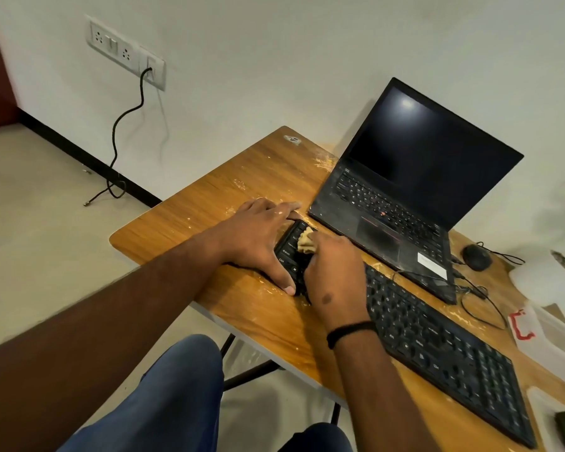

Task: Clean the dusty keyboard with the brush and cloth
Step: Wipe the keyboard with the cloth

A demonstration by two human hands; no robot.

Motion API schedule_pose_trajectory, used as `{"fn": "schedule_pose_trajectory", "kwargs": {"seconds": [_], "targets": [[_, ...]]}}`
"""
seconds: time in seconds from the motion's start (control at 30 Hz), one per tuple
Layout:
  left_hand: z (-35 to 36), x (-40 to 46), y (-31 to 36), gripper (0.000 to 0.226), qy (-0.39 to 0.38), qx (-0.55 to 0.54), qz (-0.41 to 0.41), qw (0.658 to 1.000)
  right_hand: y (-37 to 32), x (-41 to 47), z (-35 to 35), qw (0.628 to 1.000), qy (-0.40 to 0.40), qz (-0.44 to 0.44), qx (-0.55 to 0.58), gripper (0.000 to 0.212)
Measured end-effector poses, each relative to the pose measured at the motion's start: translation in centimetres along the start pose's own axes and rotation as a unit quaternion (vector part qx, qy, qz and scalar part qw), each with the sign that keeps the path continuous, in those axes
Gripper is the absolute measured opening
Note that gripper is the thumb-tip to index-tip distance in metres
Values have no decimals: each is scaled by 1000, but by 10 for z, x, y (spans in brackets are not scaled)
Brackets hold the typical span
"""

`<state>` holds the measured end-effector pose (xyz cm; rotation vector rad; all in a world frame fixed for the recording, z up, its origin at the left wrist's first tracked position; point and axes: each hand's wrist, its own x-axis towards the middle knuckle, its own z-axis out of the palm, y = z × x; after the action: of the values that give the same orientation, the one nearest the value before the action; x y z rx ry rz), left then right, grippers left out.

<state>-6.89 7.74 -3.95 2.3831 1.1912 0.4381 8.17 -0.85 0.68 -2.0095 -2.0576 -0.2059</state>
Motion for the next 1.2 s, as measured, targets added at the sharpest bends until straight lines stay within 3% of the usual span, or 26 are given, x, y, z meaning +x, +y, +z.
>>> {"fn": "schedule_pose_trajectory", "kwargs": {"seconds": [0.13, 0.23, 0.3, 0.37, 0.53, 0.6, 0.73, 0.8, 1.0, 1.07, 1.13, 1.2], "targets": [[-1, 1, 1, 145, -3, -5, 0, 1000, 13, -7, -20, 999, -26, 1, 23, 26], [0, 1, 0, 145, -1, -6, 4, 1000, 17, 13, -22, 995, 57, 74, 46, 26], [-1, 0, 1, 144, -2, -6, 7, 1000, 8, 20, -16, 995, 39, 88, 32, 24], [-1, 0, 0, 143, -5, -9, 5, 1000, -5, 15, -8, 998, -20, 58, -13, 20], [0, 2, 0, 142, -5, -12, 6, 1000, -16, -21, -20, 994, -75, -42, -62, 26], [-1, 0, 2, 142, -4, -9, 5, 1000, -10, -27, -29, 995, -83, -38, -46, 24], [-1, -1, 2, 146, -6, -6, 2, 1000, 9, 0, -28, 999, -3, 44, -13, 27], [-1, -1, 3, 148, -6, -9, 1, 1000, 7, 9, -22, 998, -7, 64, -15, 25], [1, 3, -2, 150, -2, -8, -1, 1000, -14, -30, -26, 993, -92, -33, -63, 30], [2, 4, -2, 150, -3, -9, -1, 1000, -12, -43, -38, 991, -116, -46, -49, 45], [2, 3, -1, 147, 0, -12, 2, 1000, -2, -43, -45, 995, -93, -18, -24, 47], [0, 0, 0, 144, 4, -13, 9, 1000, 19, -28, -41, 999, -6, 35, -13, 39]]}}
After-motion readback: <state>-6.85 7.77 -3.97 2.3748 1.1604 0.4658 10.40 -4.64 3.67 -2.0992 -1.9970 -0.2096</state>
